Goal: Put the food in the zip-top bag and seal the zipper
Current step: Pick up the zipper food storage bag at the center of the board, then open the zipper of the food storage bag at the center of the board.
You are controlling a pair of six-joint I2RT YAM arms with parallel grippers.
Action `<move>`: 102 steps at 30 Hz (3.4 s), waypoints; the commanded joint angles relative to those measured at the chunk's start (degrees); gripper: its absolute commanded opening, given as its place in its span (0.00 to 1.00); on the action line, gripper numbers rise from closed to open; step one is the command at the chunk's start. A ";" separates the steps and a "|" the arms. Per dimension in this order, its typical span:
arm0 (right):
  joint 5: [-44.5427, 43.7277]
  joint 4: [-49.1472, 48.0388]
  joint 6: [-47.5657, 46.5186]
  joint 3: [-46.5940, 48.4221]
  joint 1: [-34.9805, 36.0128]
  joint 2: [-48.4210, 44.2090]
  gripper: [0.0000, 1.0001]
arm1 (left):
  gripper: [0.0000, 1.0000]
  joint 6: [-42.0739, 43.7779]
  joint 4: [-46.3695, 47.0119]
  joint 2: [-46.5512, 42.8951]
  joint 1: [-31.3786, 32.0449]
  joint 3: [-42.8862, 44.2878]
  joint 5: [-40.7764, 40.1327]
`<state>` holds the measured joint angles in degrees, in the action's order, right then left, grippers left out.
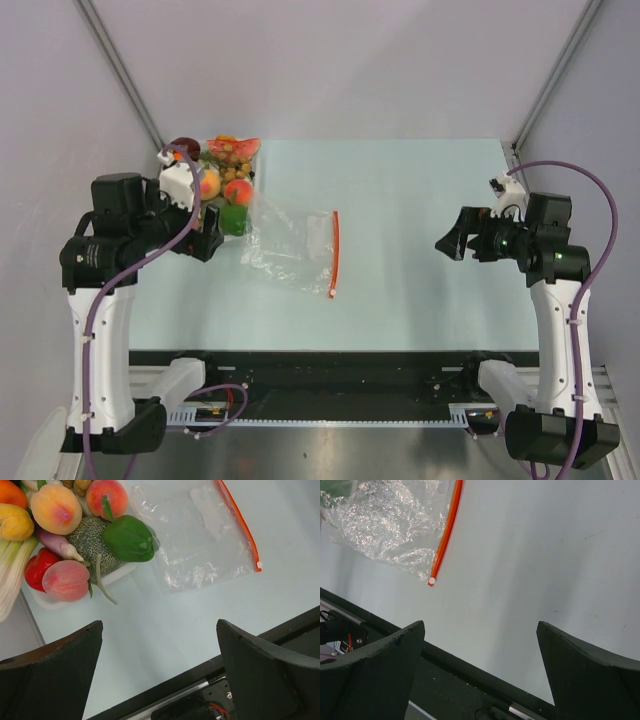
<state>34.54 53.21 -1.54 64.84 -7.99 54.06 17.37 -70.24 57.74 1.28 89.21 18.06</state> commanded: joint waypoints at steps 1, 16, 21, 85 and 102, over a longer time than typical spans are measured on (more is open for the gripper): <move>2.28 -0.83 0.92 0.11 -0.45 0.43 1.00 | 1.00 5.04 2.47 1.66 2.14 0.17 -1.01; 4.04 -1.71 1.28 -1.12 -0.89 2.10 1.00 | 0.99 22.77 11.78 16.61 32.88 0.97 -12.69; 4.13 -1.27 1.19 -0.94 -0.89 2.19 1.00 | 1.00 31.40 10.74 27.15 38.35 0.61 -16.39; 12.74 -59.19 67.46 -18.25 9.83 8.60 0.59 | 0.00 19.54 72.32 3.53 55.22 -40.95 -24.91; 7.82 -57.52 68.69 -26.52 8.96 7.19 0.49 | 0.00 26.31 79.11 2.82 59.54 -46.40 -30.02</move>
<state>44.34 -3.79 66.22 38.48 1.54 62.85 41.67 5.37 62.08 60.16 43.79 -11.38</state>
